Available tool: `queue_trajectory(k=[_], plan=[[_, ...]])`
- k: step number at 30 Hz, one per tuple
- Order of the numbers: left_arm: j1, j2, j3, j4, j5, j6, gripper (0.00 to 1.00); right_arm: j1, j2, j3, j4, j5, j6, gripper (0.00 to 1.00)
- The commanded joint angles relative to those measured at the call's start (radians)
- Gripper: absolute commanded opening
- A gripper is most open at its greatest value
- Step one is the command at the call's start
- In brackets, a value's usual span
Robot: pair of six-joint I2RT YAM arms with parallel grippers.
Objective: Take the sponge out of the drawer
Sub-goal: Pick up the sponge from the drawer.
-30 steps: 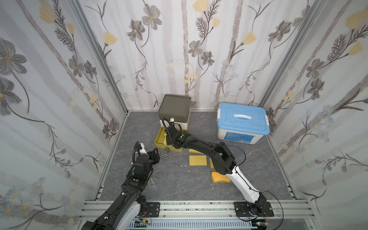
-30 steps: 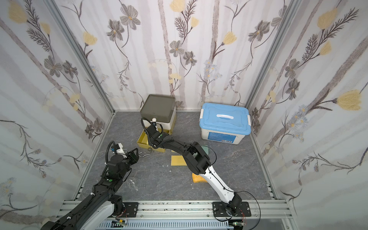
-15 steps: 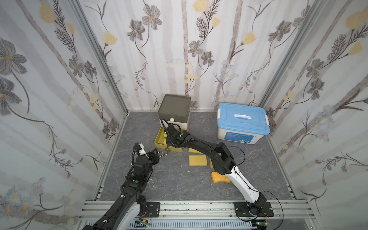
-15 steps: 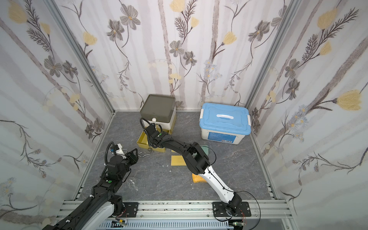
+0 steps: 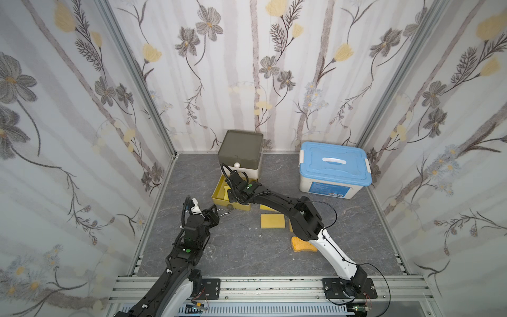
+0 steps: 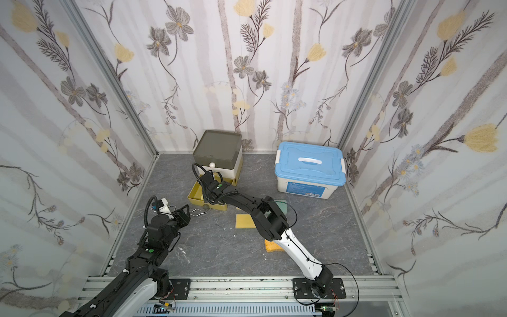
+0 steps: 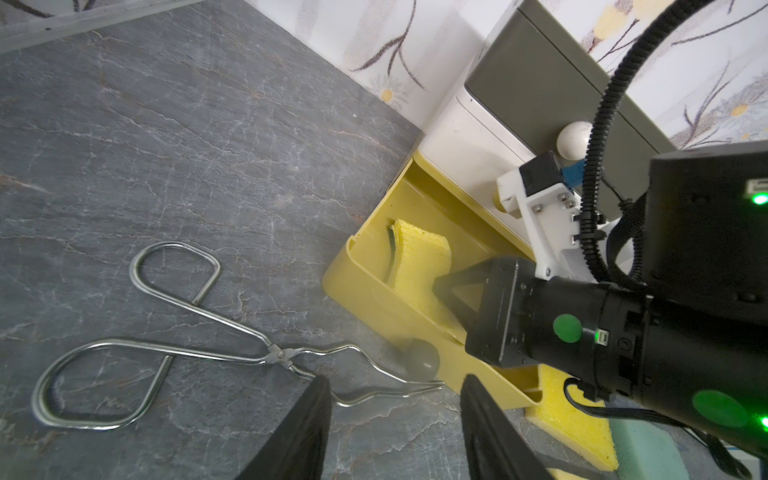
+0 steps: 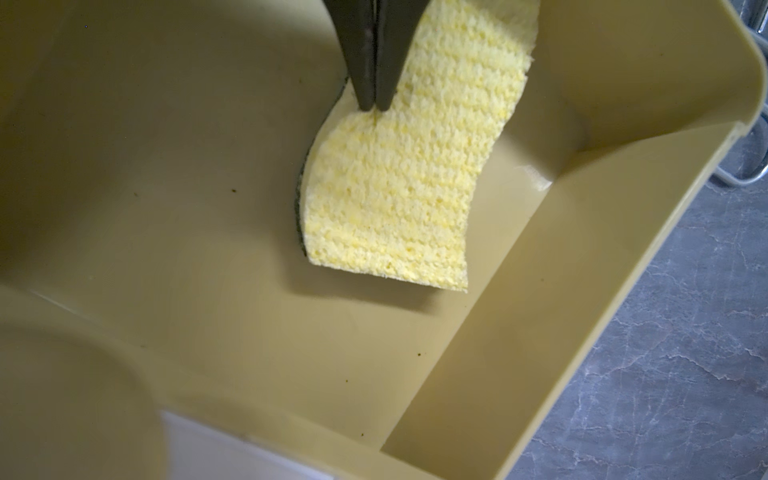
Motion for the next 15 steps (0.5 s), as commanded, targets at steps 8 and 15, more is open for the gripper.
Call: queue_trajectory(k=[8,15], plan=[[-0.001,0.007,-0.003,0.007,-0.015,0.010,0.53,0.024,-0.173,-0.202,0.178,0.148,-0.029,0.00],[0.000,0.017,-0.002,0.013,-0.012,0.011,0.53,0.024,-0.247,-0.265,0.258,0.218,-0.054,0.00]])
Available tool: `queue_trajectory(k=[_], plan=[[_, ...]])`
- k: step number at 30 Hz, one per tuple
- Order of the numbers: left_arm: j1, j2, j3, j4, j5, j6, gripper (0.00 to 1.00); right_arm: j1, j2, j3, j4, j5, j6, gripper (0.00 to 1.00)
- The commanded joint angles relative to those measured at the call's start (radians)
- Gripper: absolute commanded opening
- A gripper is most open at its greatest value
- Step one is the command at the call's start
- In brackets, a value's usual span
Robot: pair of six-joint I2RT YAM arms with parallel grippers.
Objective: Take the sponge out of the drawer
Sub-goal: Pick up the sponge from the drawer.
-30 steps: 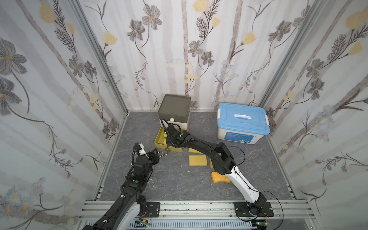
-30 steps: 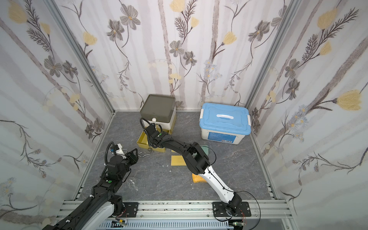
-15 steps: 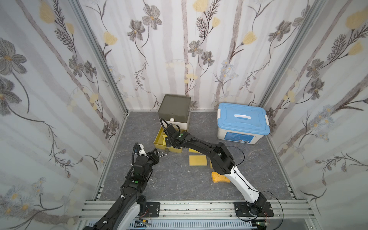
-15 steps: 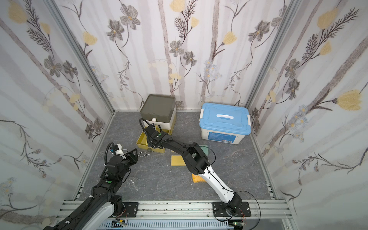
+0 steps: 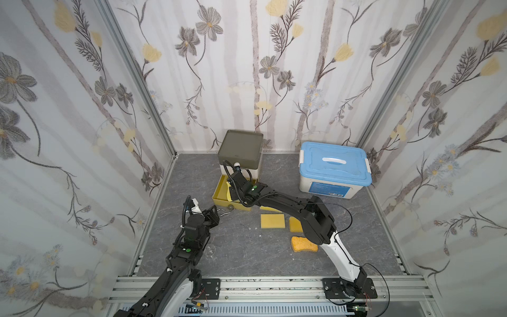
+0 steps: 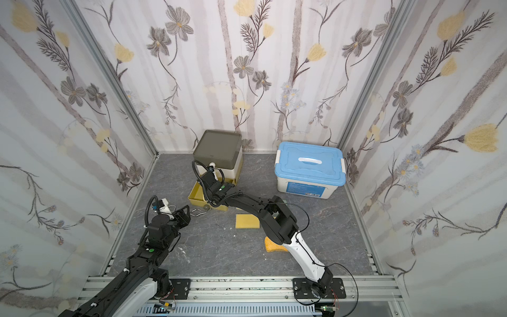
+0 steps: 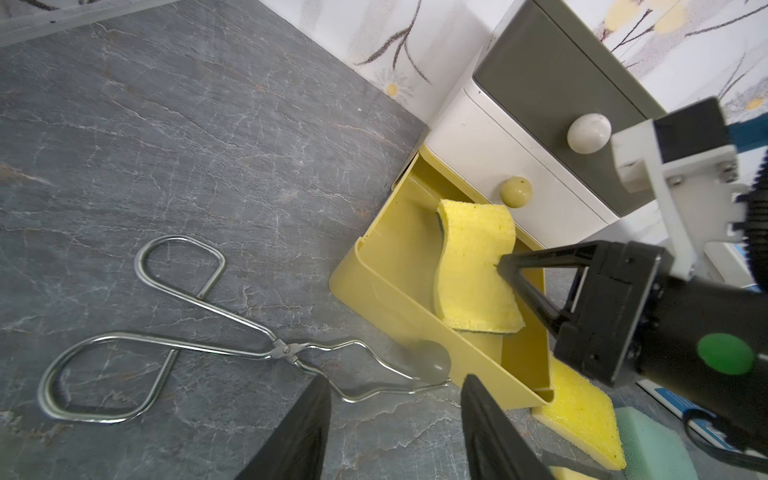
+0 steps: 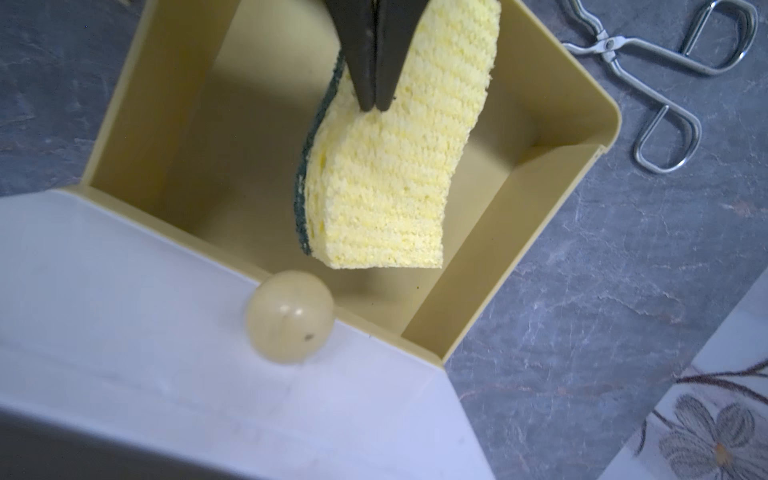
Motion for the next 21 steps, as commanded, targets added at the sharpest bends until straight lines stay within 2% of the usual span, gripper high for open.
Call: queue_trajectory(k=[1,10,21], plan=[[0.000,0.003,-0.001,0.016,-0.008,0.009,0.53,0.001,-0.021,-0.005,0.087,0.053,-0.020,0.00],[0.000,0.009,0.002,0.017,-0.008,0.009,0.53,0.002,-0.105,-0.066,0.081,0.033,-0.034,0.00],[0.000,0.008,0.004,0.021,0.004,0.005,0.53,0.028,-0.391,-0.425,0.146,-0.064,-0.052,0.00]])
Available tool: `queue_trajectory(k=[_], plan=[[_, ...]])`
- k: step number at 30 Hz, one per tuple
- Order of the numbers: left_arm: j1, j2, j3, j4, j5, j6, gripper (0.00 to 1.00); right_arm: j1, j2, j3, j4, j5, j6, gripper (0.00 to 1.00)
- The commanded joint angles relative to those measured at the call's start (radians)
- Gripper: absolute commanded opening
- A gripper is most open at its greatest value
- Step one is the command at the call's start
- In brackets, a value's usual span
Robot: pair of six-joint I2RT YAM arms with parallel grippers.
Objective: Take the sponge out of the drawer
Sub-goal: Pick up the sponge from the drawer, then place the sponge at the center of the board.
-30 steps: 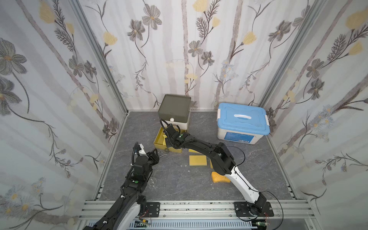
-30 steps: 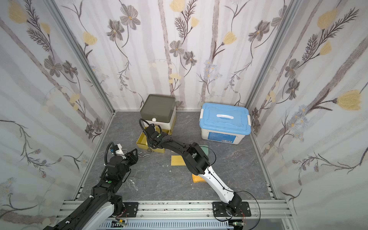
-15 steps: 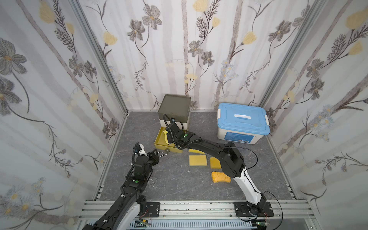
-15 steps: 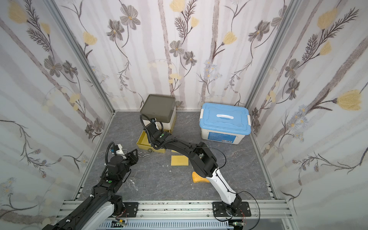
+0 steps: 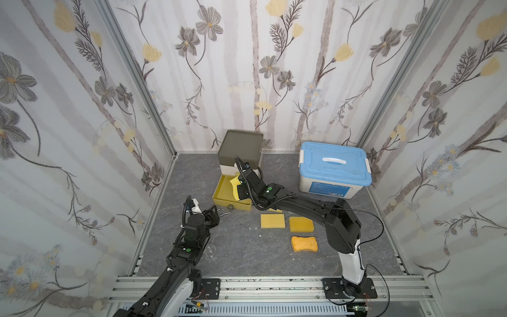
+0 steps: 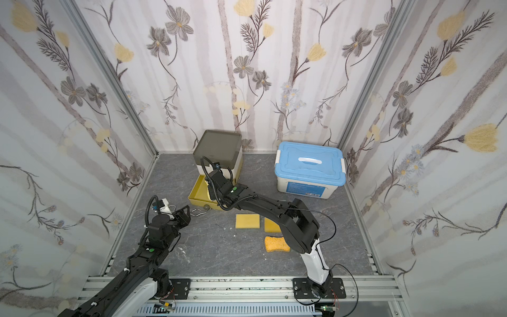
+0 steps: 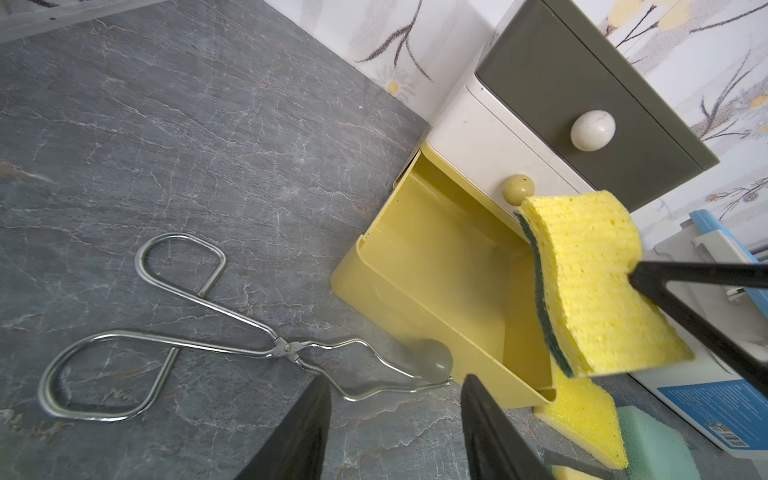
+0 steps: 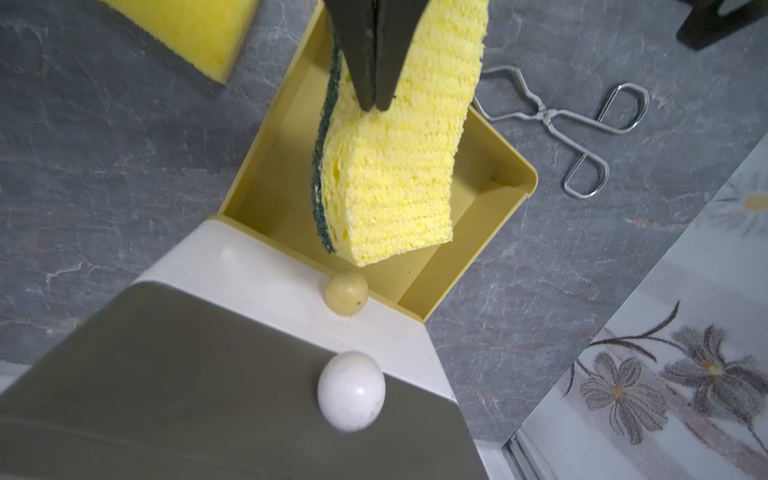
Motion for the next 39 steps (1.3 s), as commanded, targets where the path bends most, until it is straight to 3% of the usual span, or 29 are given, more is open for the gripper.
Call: queue_trajectory(k=[1,9,18,27,39], plan=[[0.000,0.005,0.004,0.021,0.008,0.002,0.53,0.011,-0.076,-0.096,0.051,-0.040,-0.010,0.00],[-0.002,0.105,0.050,0.013,0.038,-0.019,0.52,0.034,-0.326,-0.421,0.095,-0.104,-0.004,0.00],[-0.007,0.214,0.121,-0.024,0.043,-0.020,0.52,0.050,-0.470,-0.642,0.131,-0.238,-0.087,0.00],[-0.013,0.375,0.219,-0.081,0.048,-0.030,0.51,0.054,-0.500,-0.716,0.161,-0.455,-0.189,0.00],[-0.021,0.480,0.292,-0.116,0.032,-0.032,0.51,0.098,-0.424,-0.726,0.070,-0.536,-0.281,0.00]])
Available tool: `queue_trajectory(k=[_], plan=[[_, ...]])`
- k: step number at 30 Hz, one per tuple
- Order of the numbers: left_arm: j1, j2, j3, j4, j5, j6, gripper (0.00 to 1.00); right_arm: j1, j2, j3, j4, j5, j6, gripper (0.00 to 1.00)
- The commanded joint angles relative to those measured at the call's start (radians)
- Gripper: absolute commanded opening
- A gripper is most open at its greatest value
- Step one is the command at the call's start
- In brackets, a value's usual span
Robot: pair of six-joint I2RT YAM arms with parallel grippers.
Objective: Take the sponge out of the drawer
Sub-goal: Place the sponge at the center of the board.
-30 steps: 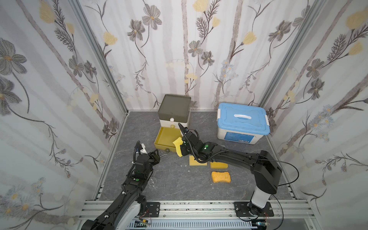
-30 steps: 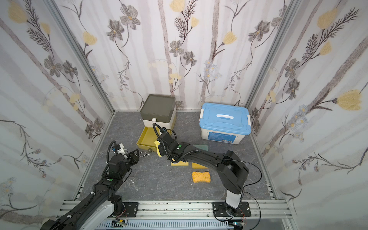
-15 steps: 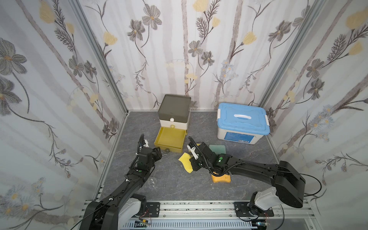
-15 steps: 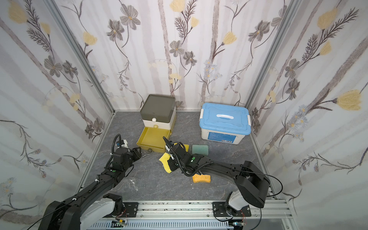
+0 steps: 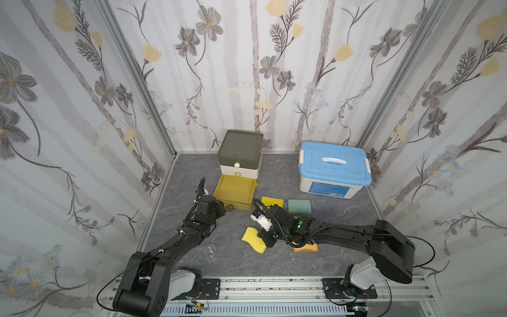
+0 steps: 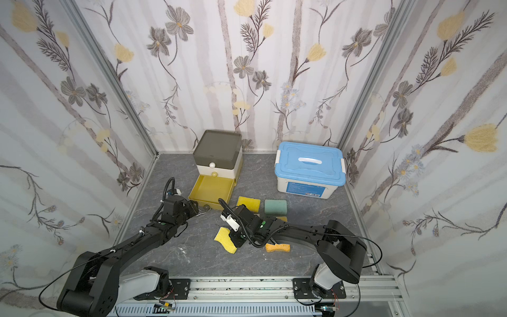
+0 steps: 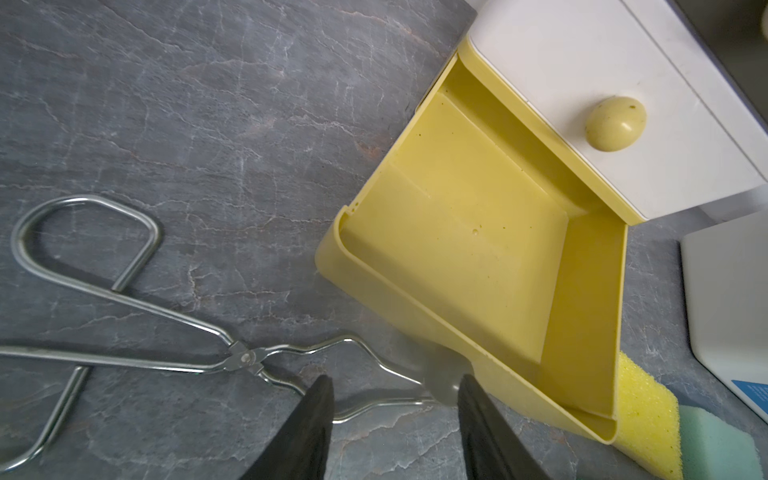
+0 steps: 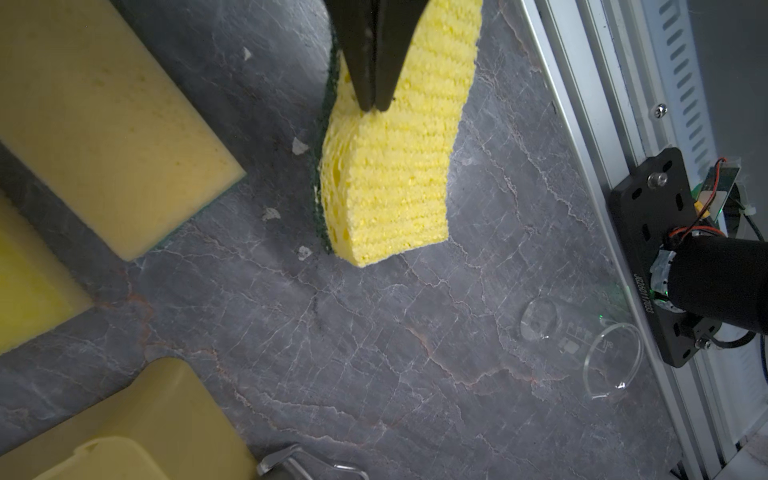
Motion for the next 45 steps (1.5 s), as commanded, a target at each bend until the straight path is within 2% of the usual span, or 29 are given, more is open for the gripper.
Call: queue_trajectory(k=[1,14,16,18,21,28,34,41,45], plan=[[-0.002,0.015,0.015,-0.008,-0.007,-0.006,0.51,0.008,0.021,0.000,-0.031,-0.059,-0.056,0.00],[-0.006,0.003,0.013,-0.012,-0.012,-0.008,0.51,0.003,0.073,-0.031,-0.060,0.087,-0.072,0.00],[-0.007,0.001,0.012,-0.012,-0.012,-0.007,0.51,-0.002,0.071,-0.030,-0.065,0.109,-0.075,0.10],[-0.008,-0.004,0.009,-0.014,-0.013,-0.006,0.51,-0.005,0.060,-0.031,-0.067,0.131,-0.074,0.33],[-0.009,-0.016,0.005,-0.021,-0.022,-0.001,0.51,-0.006,0.027,-0.033,-0.069,0.140,-0.063,0.38],[-0.008,-0.027,0.003,-0.026,-0.035,0.005,0.51,0.028,-0.046,-0.038,-0.120,0.127,-0.020,0.60],[-0.009,-0.026,-0.001,-0.016,-0.028,0.002,0.51,0.096,0.004,-0.030,-0.147,0.167,0.009,0.72],[-0.009,-0.039,-0.024,0.021,0.001,0.000,0.52,0.149,0.056,0.006,-0.184,0.301,0.029,0.74],[-0.009,-0.048,-0.028,0.021,0.000,0.003,0.52,0.164,0.064,0.015,-0.203,0.347,0.039,0.79]])
